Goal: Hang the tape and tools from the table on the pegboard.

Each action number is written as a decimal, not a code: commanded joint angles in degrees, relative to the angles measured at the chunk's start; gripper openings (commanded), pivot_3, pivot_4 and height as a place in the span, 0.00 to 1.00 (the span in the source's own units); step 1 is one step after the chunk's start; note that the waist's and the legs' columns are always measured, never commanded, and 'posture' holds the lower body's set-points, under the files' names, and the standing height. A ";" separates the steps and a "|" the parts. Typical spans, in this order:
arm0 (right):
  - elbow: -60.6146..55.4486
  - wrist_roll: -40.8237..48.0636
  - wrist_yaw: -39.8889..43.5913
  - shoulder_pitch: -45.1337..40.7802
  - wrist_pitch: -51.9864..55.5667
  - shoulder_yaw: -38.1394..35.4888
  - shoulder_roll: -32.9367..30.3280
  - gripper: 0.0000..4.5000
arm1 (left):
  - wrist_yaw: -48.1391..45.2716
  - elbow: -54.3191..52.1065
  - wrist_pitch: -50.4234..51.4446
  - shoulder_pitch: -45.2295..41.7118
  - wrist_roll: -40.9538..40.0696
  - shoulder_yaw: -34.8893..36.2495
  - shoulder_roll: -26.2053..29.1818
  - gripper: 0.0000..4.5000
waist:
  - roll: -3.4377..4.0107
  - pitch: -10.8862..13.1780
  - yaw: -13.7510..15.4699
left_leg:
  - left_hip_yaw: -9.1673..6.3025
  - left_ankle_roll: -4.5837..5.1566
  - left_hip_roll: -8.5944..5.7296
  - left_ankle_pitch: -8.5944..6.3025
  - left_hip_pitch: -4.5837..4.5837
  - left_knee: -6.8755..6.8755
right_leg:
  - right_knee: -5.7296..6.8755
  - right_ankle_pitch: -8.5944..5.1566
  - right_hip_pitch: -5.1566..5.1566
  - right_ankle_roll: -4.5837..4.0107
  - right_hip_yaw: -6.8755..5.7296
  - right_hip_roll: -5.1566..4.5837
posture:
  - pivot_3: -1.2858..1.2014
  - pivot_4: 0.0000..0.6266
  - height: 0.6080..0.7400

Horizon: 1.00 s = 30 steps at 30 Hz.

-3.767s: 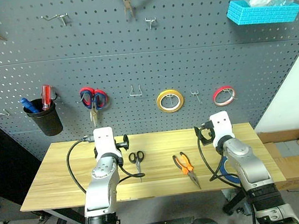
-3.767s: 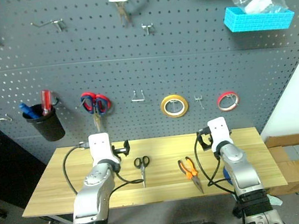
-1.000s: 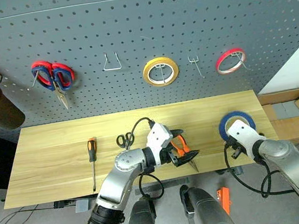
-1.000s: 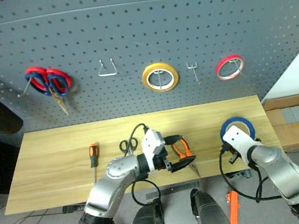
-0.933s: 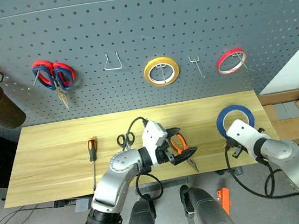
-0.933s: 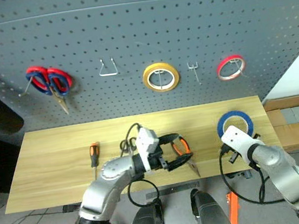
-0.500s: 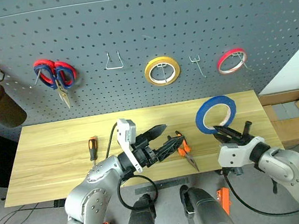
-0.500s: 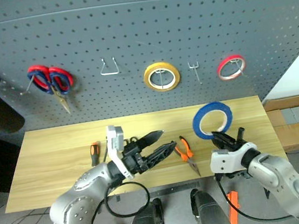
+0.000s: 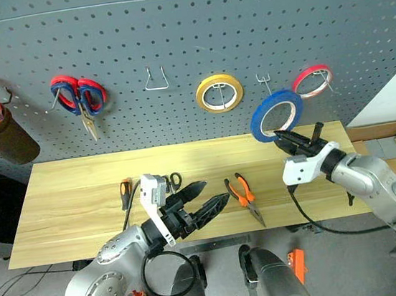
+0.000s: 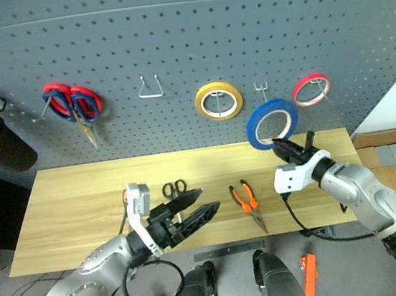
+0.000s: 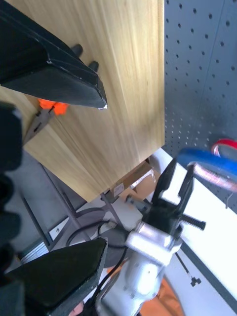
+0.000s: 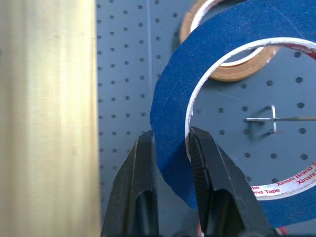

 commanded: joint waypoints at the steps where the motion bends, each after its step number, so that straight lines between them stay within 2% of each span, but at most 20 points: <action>1: 3.86 -0.37 -0.91 -3.91 -3.96 -0.33 0.62 0.08 | 0.84 -2.05 -1.66 -1.09 -0.39 -1.16 -0.54 1.00 | 0.00 0.00 0.08 | 0.01 0.00 -0.01 0.00 0.00 0.01 | 0.02 0.00 0.00 0.00 0.00 0.00 | 0.56 0.50 1.00; 10: 14.00 2.00 3.12 -9.47 -7.24 0.19 3.32 0.08 | 1.04 -1.94 -2.53 -1.20 -0.70 -1.70 0.23 1.00 | 0.01 0.00 0.15 | 0.00 -0.01 0.02 0.01 0.05 0.04 | 0.01 0.01 0.12 -0.01 -0.02 0.00 | 0.56 0.49 1.00; 11: 14.23 2.31 3.35 -9.58 -7.30 -0.12 3.61 0.25 | 1.04 -1.92 -2.58 -1.25 -0.68 -1.71 0.26 1.00 | 0.01 0.00 0.20 | 0.00 -0.01 0.03 0.01 0.05 0.07 | 0.02 0.01 0.13 -0.01 -0.03 -0.01 | 0.56 0.49 1.00; 16: 13.91 3.32 4.15 -9.20 -6.84 -0.99 4.20 0.57 | 1.08 -1.70 -2.98 -1.32 -0.50 -2.05 0.17 1.00 | 0.01 0.00 0.39 | -0.03 -0.01 0.02 0.00 0.06 0.27 | 0.13 0.01 0.20 -0.01 -0.05 -0.04 | 0.56 0.49 1.00; 17: 13.45 3.50 4.24 -8.78 -6.62 -1.24 4.17 0.68 | 1.13 -1.67 -3.07 -1.30 -0.41 -2.27 0.06 1.00 | 0.01 0.00 0.42 | -0.03 0.00 0.02 0.00 0.06 0.36 | 0.17 0.01 0.22 -0.01 -0.06 -0.05 | 0.56 0.49 1.00; 21: 7.31 6.79 6.43 -2.74 -4.05 -4.33 2.92 0.94 | 1.27 -2.85 -3.44 0.55 -0.13 -3.24 0.15 1.00 | 0.02 -0.01 0.85 | -0.04 0.02 0.02 -0.01 0.06 0.57 | 0.33 0.01 0.26 0.00 -0.08 -0.05 | 0.56 0.50 1.00; 22: 4.83 8.38 7.95 -0.66 -2.16 -5.37 2.90 0.98 | 1.29 -3.35 -3.56 1.35 -0.10 -3.25 0.43 1.00 | 0.01 -0.01 0.86 | -0.05 0.02 0.02 -0.02 0.07 0.59 | 0.37 0.00 0.26 -0.01 -0.09 -0.06 | 0.56 0.51 1.00; 25: -4.70 13.61 14.04 6.55 7.07 -7.79 3.63 0.98 | 1.52 -4.95 -4.36 4.08 0.82 -3.02 1.45 1.00 | 0.01 -0.01 0.92 | -0.10 0.03 0.02 -0.02 0.08 0.70 | 0.48 0.00 0.28 -0.01 -0.07 -0.10 | 0.56 0.52 1.00; 27: -12.65 17.55 18.43 11.13 20.35 -8.99 6.26 0.98 | 1.08 -5.66 -6.69 6.92 4.54 -3.53 3.17 1.00 | 0.02 0.00 0.92 | -0.24 0.03 0.02 -0.02 0.12 0.72 | 0.57 -0.01 0.27 -0.01 -0.07 -0.11 | 0.56 0.53 1.00; 30: -22.27 20.11 22.16 12.46 47.85 -7.72 13.09 0.98 | 1.11 -5.42 -9.87 12.44 7.55 -2.78 4.13 1.00 | 0.09 0.08 0.32 | -0.22 0.02 0.08 -0.03 0.27 0.70 | 0.69 -0.02 0.31 -0.02 -0.01 -0.10 | 0.56 0.55 1.00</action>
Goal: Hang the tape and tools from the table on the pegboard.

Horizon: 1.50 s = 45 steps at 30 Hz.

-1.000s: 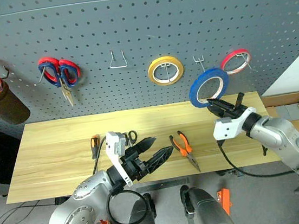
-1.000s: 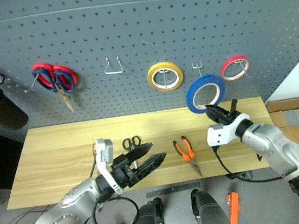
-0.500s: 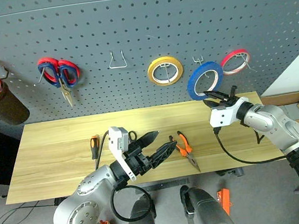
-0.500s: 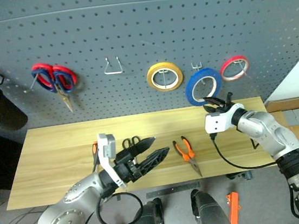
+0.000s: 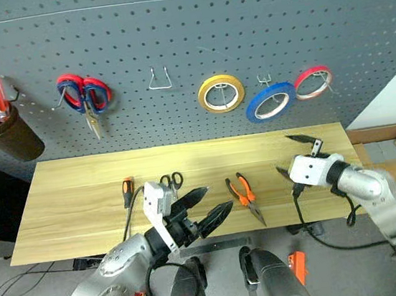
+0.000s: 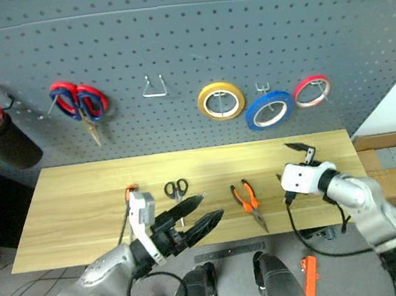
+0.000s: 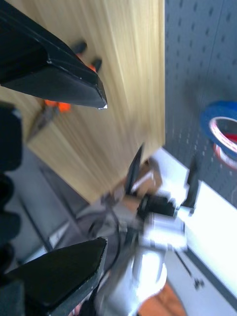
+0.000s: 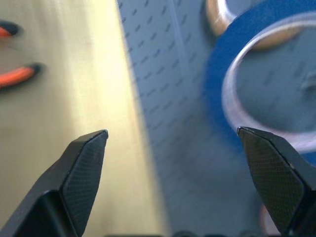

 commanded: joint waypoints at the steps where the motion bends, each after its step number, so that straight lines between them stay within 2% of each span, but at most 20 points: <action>1: -11.67 3.34 4.02 -0.91 30.62 0.90 6.36 0.98 | -0.29 -2.04 -4.72 5.61 3.33 0.81 0.33 1.00 | 0.02 0.07 -0.47 | 0.03 0.00 0.00 0.00 0.04 0.01 | 0.10 0.00 -0.03 -0.01 0.03 0.00 | 0.56 0.55 1.00; 5: -14.75 4.73 3.61 -6.96 56.83 5.88 13.48 0.98 | 0.55 -2.20 -8.84 11.59 7.12 0.91 -0.21 1.00 | 0.12 0.30 -0.77 | -0.02 0.01 0.02 0.01 0.23 0.01 | 0.17 -0.24 -0.03 -0.42 0.03 0.02 | 0.56 0.57 1.00; 8: -14.17 6.52 2.09 -12.05 67.37 7.95 17.30 0.98 | 1.23 -2.96 -11.37 15.43 9.44 0.66 -0.61 1.00 | 0.25 0.64 -0.91 | -0.03 0.01 0.00 0.02 0.20 0.00 | 0.09 -0.26 -0.06 -0.45 0.08 0.02 | 0.57 0.58 1.00; 9: -12.27 7.21 0.73 -14.64 72.38 7.72 20.59 0.98 | 1.01 -3.29 -12.69 18.01 10.42 0.87 -0.55 1.00 | 0.23 0.67 -0.96 | -0.03 0.02 -0.03 0.01 0.13 -0.01 | 0.06 -0.27 -0.12 -0.45 0.11 0.02 | 0.57 0.58 1.00; 13: -8.46 9.73 -2.80 -19.80 81.89 7.29 25.86 0.98 | 0.80 -4.33 -15.97 23.33 12.91 0.57 -0.53 1.00 | 0.19 0.70 -0.98 | 0.13 0.05 -0.06 -0.05 -0.55 -0.10 | 0.04 -0.24 -0.81 -0.40 0.14 0.00 | 0.58 0.59 1.00; 17: -4.68 12.04 -5.88 -22.36 83.76 7.32 28.64 0.98 | 1.33 -3.70 -17.61 24.72 13.59 0.82 -1.44 1.00 | 0.21 0.72 -0.09 | 0.03 -0.01 -0.04 -0.14 -1.21 -0.17 | 0.01 -0.25 -1.39 -0.15 -0.03 0.02 | 0.58 0.60 1.00; 29: 9.08 14.63 -14.84 -26.26 79.99 6.26 33.28 0.98 | 3.08 -4.79 -17.66 24.17 13.73 0.19 -1.93 1.00 | 0.30 0.93 -0.04 | 0.01 0.08 -0.03 -0.28 -1.18 -0.14 | 0.01 -0.32 -1.35 0.00 -0.05 0.01 | 0.59 0.63 1.00; 45: 20.85 15.08 -21.71 -27.44 72.76 3.17 37.03 0.98 | 4.88 -7.70 -16.90 26.16 12.27 0.67 -1.64 1.00 | 0.33 1.03 0.01 | -0.02 0.10 -0.02 -0.29 -1.17 -0.16 | -0.07 -0.33 -1.32 0.01 -0.06 0.01 | 0.60 0.64 1.00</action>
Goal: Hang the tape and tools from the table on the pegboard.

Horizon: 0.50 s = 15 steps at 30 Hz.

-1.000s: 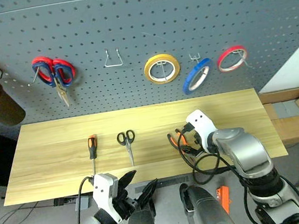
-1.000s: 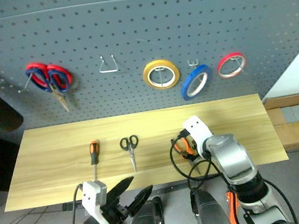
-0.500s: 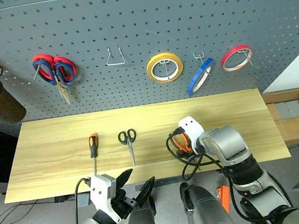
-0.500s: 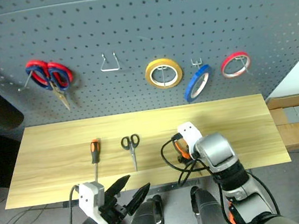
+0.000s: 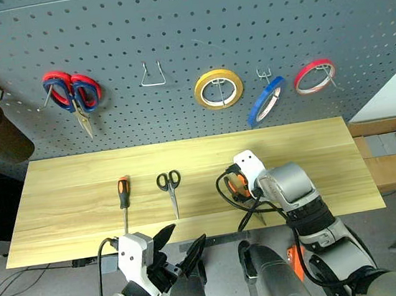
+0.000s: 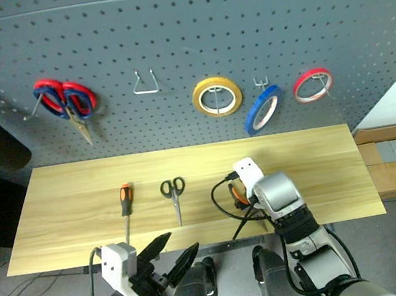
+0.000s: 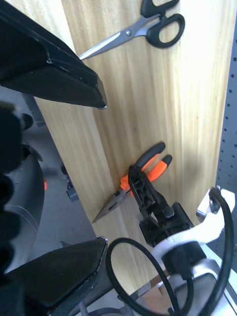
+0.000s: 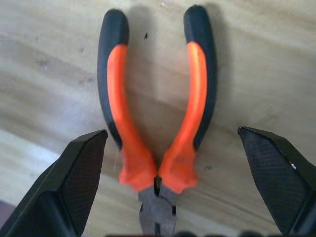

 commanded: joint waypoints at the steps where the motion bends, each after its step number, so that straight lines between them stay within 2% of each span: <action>1: 2.43 0.87 -1.28 0.89 -1.88 -1.02 1.05 0.98 | 0.35 -2.79 0.18 0.83 -1.46 0.83 -0.13 1.00 | 0.00 0.00 -0.01 | 0.00 0.00 0.00 0.00 0.00 0.00 | 0.00 0.00 0.00 0.00 0.00 0.00 | 0.60 0.64 1.00; 11: 9.12 1.03 -2.64 -2.11 -7.94 -1.12 2.36 0.98 | 0.39 -2.56 0.20 0.48 -1.19 0.31 0.07 1.00 | 0.00 0.00 -0.14 | -0.03 0.01 0.02 0.00 0.05 0.01 | -0.02 0.01 0.04 0.01 -0.02 0.00 | 0.60 0.63 1.00; 15: 8.62 1.38 -2.04 -1.74 -8.50 -0.97 1.77 0.69 | 0.21 -2.28 -0.04 0.49 -1.06 0.17 0.04 1.00 | 0.00 0.00 -0.15 | -0.02 0.01 0.01 -0.01 0.05 -0.06 | -0.10 0.00 0.04 0.01 -0.01 0.00 | 0.60 0.63 1.00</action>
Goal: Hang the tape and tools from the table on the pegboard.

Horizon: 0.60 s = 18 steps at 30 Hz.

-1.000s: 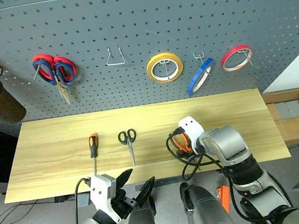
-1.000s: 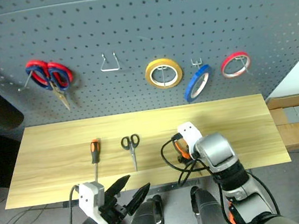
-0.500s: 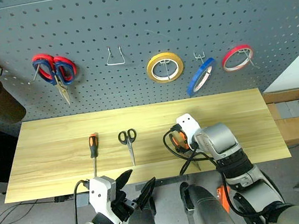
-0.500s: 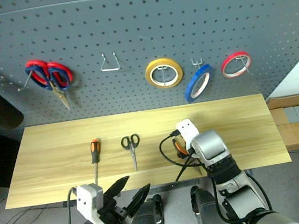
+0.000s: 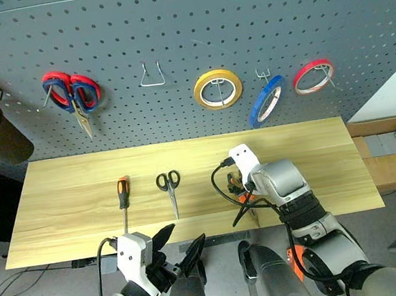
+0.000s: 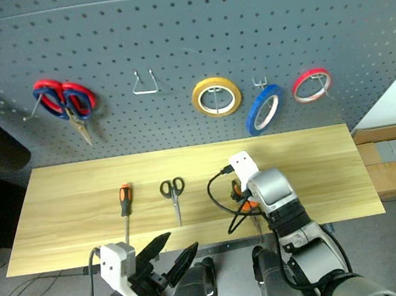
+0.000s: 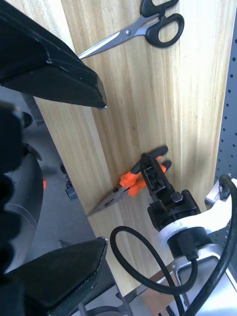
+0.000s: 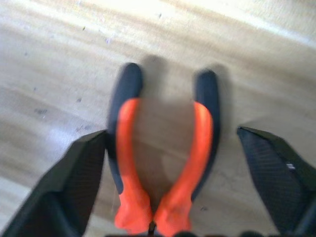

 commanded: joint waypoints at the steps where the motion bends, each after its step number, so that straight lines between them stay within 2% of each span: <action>1: 0.79 1.35 0.76 1.56 0.07 0.25 -0.08 0.67 | 0.02 -2.11 -0.33 0.55 -0.29 -0.20 -0.09 1.00 | 0.00 0.00 -0.01 | 0.00 0.00 0.00 0.00 0.00 -0.02 | -0.01 0.00 0.00 0.00 0.00 0.00 | 0.60 0.63 1.00; 7: -1.25 1.61 0.85 2.61 1.28 0.63 -1.11 0.67 | -0.20 -1.34 -0.56 -0.34 -0.05 -0.43 -0.13 1.00 | 0.00 0.00 0.08 | 0.00 0.00 0.00 0.00 -0.01 -0.08 | -0.07 0.00 0.00 0.00 -0.01 0.00 | 0.60 0.61 1.00; 11: -6.34 4.05 4.31 2.64 1.88 1.00 -3.49 0.67 | -0.01 -1.29 -0.23 -1.56 -0.85 0.17 -0.34 1.00 | 0.00 0.00 0.23 | 0.01 0.00 -0.01 0.00 -0.02 -0.21 | -0.22 0.00 0.00 0.01 -0.02 0.00 | 0.60 0.60 1.00; 15: -24.25 13.00 14.14 3.68 4.40 0.83 -9.34 0.67 | 1.34 -2.39 -0.11 -2.27 -3.21 3.75 -0.97 1.00 | 0.02 0.01 0.40 | 0.00 0.00 -0.01 0.00 -0.18 -0.52 | -0.57 0.02 -0.06 0.04 -0.07 0.00 | 0.60 0.58 1.00; 18: -36.32 19.04 17.23 4.55 6.04 -3.32 -9.88 0.67 | 3.04 -5.24 0.85 -1.60 -9.24 7.39 -2.05 1.00 | 0.02 0.01 0.31 | 0.00 -0.03 0.03 -0.02 -0.21 -0.62 | -0.65 -0.02 -0.09 0.11 -0.07 0.02 | 0.60 0.57 1.00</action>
